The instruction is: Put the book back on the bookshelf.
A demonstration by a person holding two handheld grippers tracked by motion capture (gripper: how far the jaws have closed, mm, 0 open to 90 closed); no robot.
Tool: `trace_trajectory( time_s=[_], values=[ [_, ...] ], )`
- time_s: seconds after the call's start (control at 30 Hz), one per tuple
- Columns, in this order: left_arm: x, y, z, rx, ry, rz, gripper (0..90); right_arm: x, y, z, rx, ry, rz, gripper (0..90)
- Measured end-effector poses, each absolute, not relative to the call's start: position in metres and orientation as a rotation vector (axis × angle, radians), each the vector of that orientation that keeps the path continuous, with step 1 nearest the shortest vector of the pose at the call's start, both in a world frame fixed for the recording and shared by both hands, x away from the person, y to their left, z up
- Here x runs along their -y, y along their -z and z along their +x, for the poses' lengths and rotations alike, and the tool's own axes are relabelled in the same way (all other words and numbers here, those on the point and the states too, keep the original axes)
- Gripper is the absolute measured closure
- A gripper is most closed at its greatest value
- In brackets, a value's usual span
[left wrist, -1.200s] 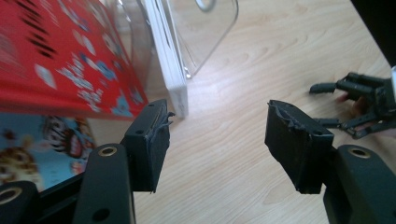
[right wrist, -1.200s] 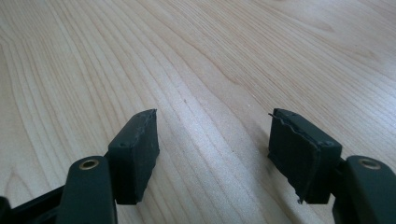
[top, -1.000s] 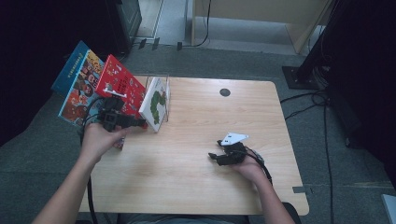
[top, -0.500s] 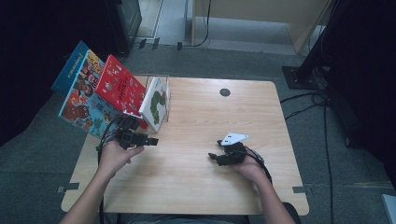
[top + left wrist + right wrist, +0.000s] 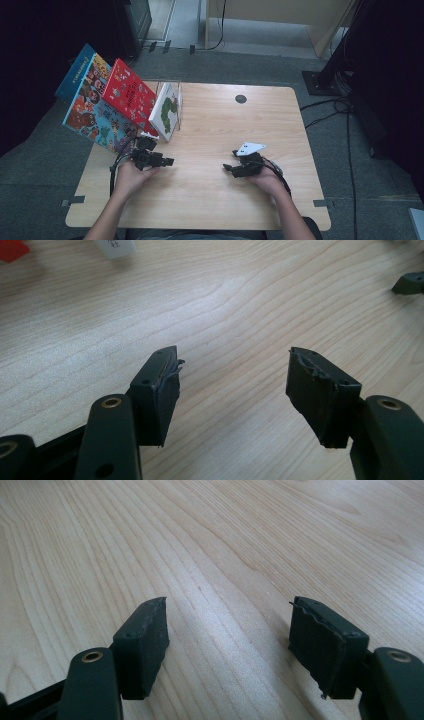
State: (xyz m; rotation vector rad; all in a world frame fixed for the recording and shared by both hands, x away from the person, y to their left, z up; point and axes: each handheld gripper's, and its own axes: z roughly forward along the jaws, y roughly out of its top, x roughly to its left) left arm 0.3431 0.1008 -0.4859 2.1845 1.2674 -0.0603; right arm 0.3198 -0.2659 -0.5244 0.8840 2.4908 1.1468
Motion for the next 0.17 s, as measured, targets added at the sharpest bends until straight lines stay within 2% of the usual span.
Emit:
trace_trajectory(
  time_s=[0.17],
  values=[
    [-0.1017,0.4881,0.3403,-1.26,0.051,2.198,37.7,0.2658,0.5243,0.3197,-2.491,-1.146,0.887,31.5]
  ],
)
